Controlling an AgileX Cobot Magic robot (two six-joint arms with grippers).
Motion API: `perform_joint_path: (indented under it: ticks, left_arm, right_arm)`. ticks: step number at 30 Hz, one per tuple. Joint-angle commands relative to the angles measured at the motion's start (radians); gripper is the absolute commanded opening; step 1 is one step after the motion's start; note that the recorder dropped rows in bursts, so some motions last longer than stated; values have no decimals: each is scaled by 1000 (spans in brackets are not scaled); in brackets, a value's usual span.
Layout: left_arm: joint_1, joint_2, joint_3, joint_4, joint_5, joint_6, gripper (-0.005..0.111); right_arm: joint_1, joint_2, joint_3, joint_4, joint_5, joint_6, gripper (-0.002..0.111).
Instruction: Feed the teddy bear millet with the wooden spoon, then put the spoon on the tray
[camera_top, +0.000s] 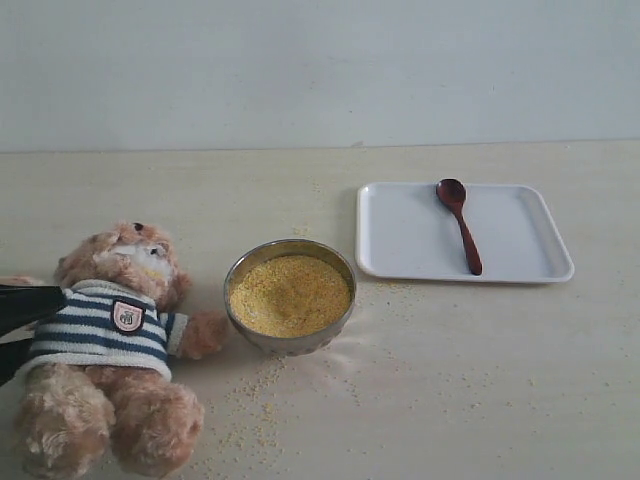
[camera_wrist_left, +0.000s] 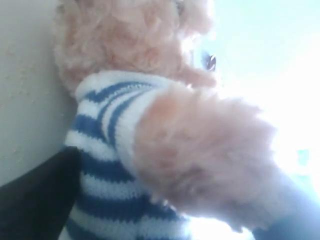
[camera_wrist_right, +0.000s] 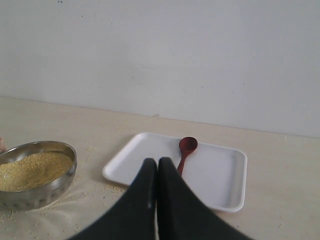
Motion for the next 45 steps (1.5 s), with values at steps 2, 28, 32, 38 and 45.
perform_joint_path:
  ticks: [2, 28, 32, 38, 45]
  left_arm:
    - [12, -111, -7, 44, 34, -82, 78]
    - [205, -1008, -7, 23, 34, -578, 5]
    - [205, -1022, -7, 23, 34, -578, 5]
    - [205, -1022, -7, 23, 34, -578, 5]
    - [205, -1024, -7, 23, 34, -578, 5]
  right_arm:
    - [-1, -3, 4, 3, -1, -2, 0]
    - [-1, -3, 4, 14, -3, -2, 0]
    - [-1, -3, 4, 14, -3, -2, 0]
    - [-1, -3, 4, 14, -3, -2, 0]
    - [-1, -3, 4, 14, -3, -2, 0]
